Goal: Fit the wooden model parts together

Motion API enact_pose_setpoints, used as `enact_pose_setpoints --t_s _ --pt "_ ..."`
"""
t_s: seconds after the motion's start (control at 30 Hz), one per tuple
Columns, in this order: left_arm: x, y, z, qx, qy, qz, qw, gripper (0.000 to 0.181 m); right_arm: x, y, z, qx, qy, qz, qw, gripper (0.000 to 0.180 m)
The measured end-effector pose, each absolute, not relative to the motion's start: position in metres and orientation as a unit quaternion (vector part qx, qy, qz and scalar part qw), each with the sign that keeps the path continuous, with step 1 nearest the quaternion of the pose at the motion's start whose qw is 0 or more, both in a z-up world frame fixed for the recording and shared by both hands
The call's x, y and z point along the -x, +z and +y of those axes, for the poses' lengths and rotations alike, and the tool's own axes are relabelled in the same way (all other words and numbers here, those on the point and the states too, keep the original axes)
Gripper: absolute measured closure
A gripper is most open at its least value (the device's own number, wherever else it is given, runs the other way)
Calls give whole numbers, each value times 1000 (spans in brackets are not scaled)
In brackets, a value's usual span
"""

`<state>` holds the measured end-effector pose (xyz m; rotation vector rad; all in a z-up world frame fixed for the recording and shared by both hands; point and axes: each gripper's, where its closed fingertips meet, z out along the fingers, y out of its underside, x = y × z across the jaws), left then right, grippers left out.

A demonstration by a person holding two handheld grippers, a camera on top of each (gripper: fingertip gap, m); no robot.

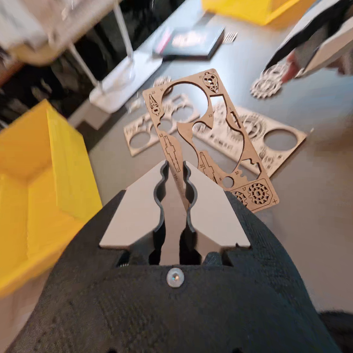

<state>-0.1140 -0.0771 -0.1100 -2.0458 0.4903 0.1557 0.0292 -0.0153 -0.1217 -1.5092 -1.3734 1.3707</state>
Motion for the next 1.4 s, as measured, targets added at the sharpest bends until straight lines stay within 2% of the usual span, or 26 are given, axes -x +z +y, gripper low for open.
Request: enact_pose_setpoints --t_s 0.17,0.2,0.27,0.3,0.33,0.4,0.43,0.5,0.57,0.7,1.07,1.4 --pt "29 -78 -37 776 59 289 558 168 -17 -101 -32 590 651 -412 243 129" --pt "17 -76 -32 768 55 297 564 168 -16 -96 -35 580 661 -408 246 134" --pt "-1 -78 -25 763 23 300 572 167 -21 -80 -36 549 686 -397 263 167" --pt "-4 -75 -23 757 0 292 585 167 -23 -80 -32 553 682 -393 271 174" --pt "-7 -72 -25 752 -42 281 594 166 -26 -82 -28 553 678 -400 272 178" --pt "-6 -72 -26 765 -158 227 582 149 -33 -80 -30 534 692 -416 250 179" --pt "-5 -72 -28 765 -223 199 570 146 -37 -79 -31 523 700 -423 240 179" --pt "-11 -68 -34 747 -353 163 540 149 -39 -79 -37 508 700 -447 229 179" --pt "-17 -64 -39 725 -418 148 526 155 -36 -82 -43 507 686 -469 228 179" --pt "-23 -70 -44 728 -411 182 518 176 -32 -90 -54 512 674 -489 212 178" --pt "-15 -85 -42 752 -387 174 504 175 -32 -103 -57 544 669 -481 157 179" --pt "-8 -102 -34 789 -289 181 511 175 -27 -115 -55 562 604 -521 220 178"
